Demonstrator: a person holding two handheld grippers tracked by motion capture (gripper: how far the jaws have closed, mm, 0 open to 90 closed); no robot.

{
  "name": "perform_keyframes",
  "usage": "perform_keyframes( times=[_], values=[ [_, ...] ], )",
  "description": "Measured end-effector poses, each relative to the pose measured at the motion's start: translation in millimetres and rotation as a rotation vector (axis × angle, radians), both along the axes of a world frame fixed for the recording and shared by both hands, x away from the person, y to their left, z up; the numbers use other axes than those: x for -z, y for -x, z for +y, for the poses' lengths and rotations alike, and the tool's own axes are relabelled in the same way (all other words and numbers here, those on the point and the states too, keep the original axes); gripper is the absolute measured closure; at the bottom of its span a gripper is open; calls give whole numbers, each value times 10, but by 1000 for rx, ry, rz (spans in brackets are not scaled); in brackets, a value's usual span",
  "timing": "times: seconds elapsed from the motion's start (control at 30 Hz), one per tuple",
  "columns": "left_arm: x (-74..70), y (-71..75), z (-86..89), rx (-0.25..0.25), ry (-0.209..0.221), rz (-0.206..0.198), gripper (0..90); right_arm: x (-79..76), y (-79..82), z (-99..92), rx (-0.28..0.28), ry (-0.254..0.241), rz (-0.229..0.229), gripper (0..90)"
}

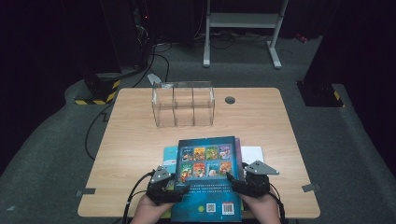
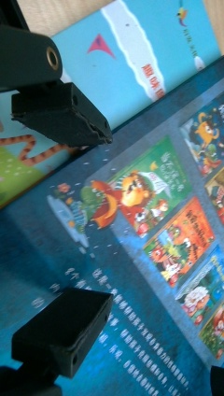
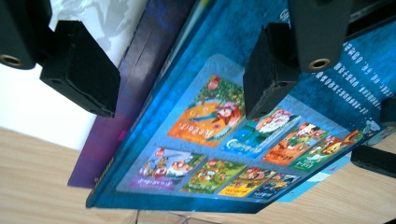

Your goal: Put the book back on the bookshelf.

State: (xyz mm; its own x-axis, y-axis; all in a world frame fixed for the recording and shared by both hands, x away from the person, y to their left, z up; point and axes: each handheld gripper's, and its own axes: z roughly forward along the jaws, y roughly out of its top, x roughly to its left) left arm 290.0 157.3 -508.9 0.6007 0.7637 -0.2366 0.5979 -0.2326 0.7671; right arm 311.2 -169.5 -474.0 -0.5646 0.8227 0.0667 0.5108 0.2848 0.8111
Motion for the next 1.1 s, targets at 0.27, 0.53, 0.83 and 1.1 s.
perform_keyframes(
  times=[0.27,0.53,0.83,1.1],
  values=[
    [16,31,-30,3,10,4,162,31,119,30,-6,17,19,265],
    [-8,-23,-83,4,-10,-16,191,41,134,97,14,11,15,343],
    [-42,-173,-199,-3,-35,-46,204,36,4,62,61,4,6,351],
    [-44,-336,-247,-24,-23,-56,228,13,-153,25,81,13,13,333]
  ],
)
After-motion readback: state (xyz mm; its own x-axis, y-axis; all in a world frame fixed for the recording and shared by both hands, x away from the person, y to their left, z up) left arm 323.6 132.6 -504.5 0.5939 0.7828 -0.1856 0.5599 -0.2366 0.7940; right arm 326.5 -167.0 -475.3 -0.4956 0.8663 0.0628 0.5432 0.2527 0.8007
